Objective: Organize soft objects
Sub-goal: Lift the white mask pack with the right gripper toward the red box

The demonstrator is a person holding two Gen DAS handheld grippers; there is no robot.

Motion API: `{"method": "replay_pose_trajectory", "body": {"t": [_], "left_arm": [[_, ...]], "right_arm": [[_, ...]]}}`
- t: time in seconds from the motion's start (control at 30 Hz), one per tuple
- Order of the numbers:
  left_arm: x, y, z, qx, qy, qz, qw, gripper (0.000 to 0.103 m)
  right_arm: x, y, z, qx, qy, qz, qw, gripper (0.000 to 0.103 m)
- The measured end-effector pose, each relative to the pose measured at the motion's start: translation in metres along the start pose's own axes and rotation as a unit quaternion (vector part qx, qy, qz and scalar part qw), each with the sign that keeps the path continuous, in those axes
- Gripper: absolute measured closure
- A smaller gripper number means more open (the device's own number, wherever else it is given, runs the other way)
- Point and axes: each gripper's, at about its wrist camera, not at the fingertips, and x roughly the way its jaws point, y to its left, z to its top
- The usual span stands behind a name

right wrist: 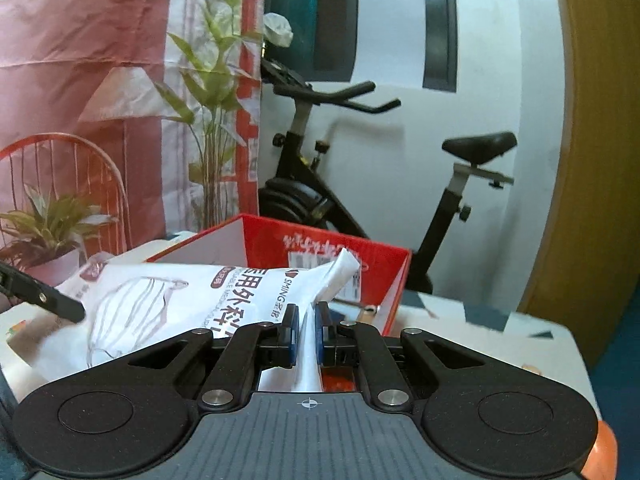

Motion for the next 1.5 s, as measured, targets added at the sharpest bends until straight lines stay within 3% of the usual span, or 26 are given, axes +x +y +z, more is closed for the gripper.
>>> {"method": "replay_pose_trajectory", "body": {"t": [0.13, 0.43, 0.67, 0.77, 0.9, 1.13, 1.5], "left_arm": [[0.001, 0.003, -0.001, -0.016, 0.003, 0.003, 0.9999, 0.05], [0.0, -0.005, 0.032, 0.003, -0.026, 0.014, 0.9996, 0.05], [0.013, -0.021, 0.1, 0.047, -0.099, 0.059, 0.9922, 0.05], [0.03, -0.025, 0.12, 0.051, -0.113, 0.08, 0.9891, 0.05], [0.06, -0.021, 0.133, 0.045, -0.099, 0.096, 0.9894, 0.05], [0.096, -0.001, 0.142, 0.032, -0.059, 0.114, 0.9912, 0.05], [0.112, 0.012, 0.137, 0.028, 0.0, 0.127, 0.9915, 0.05]], "right_arm": [[0.001, 0.0, 0.004, -0.003, -0.009, -0.003, 1.0, 0.095], [0.011, -0.007, 0.025, -0.017, -0.037, -0.018, 0.999, 0.095], [0.042, -0.019, 0.064, -0.042, -0.089, -0.069, 0.993, 0.095], [0.063, -0.02, 0.072, -0.07, -0.106, -0.096, 0.987, 0.095], [0.095, -0.026, 0.071, -0.092, -0.11, -0.12, 0.982, 0.095], [0.143, -0.045, 0.052, -0.064, -0.068, -0.117, 0.989, 0.095], [0.161, -0.053, 0.016, -0.041, -0.013, -0.095, 0.995, 0.095]]}}
